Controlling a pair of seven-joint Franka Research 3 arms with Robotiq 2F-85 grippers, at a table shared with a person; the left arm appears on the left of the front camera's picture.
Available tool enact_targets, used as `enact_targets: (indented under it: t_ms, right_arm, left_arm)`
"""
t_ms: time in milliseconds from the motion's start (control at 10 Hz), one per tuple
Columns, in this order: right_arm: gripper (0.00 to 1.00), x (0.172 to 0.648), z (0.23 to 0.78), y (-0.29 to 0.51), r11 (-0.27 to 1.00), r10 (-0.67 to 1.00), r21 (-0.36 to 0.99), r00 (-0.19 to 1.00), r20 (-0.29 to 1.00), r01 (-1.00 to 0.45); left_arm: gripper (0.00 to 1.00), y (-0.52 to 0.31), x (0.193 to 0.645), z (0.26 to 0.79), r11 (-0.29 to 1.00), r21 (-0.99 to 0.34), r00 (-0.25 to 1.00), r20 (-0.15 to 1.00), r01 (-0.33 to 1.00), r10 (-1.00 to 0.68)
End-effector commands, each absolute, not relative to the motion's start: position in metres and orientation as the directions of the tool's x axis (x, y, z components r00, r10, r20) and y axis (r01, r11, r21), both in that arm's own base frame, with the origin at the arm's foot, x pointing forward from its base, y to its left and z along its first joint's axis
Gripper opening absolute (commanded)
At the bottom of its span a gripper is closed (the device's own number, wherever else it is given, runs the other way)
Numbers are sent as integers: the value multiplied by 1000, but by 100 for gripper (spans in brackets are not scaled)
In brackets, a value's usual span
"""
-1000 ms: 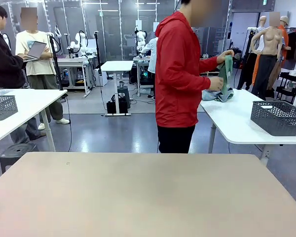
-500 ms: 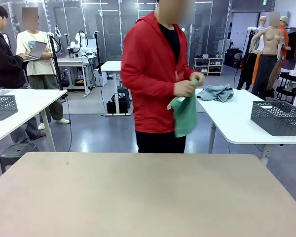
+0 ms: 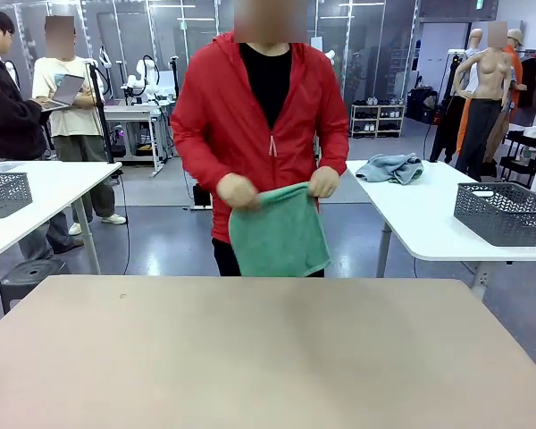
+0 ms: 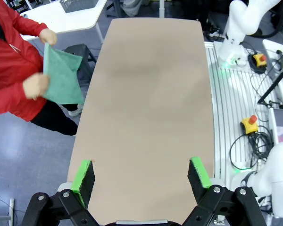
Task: Fold the towels and place them in the basket.
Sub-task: When a person lays out a Towel with hook on the table, fold it in half twice.
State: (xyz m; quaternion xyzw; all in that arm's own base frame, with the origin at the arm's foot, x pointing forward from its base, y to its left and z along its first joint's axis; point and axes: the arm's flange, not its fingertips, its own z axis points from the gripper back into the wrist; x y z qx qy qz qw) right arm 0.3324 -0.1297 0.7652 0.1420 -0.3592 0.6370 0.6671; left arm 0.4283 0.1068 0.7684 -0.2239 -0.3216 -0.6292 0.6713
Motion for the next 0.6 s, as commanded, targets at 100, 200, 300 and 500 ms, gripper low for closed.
enact_targets:
  t_ms: [100, 200, 300, 500]
  right_arm:
    - [100, 332, 766, -129, 145, 747, -272, -75, 660, -951]
    - [100, 332, 766, -129, 145, 747, -272, -75, 660, -951]
    - [100, 332, 766, -129, 145, 747, -272, -75, 660, -951]
    - [100, 332, 766, -129, 145, 747, -272, -75, 660, -951]
  left_arm:
    - [100, 107, 429, 760, 114, 113, -4, 728, 987, -685]
    - [100, 107, 428, 759, 113, 113, -5, 729, 987, -685]
    - [100, 107, 428, 759, 108, 114, -9, 724, 988, -689]
    - [100, 107, 431, 765, 107, 98, 5, 715, 989, -699]
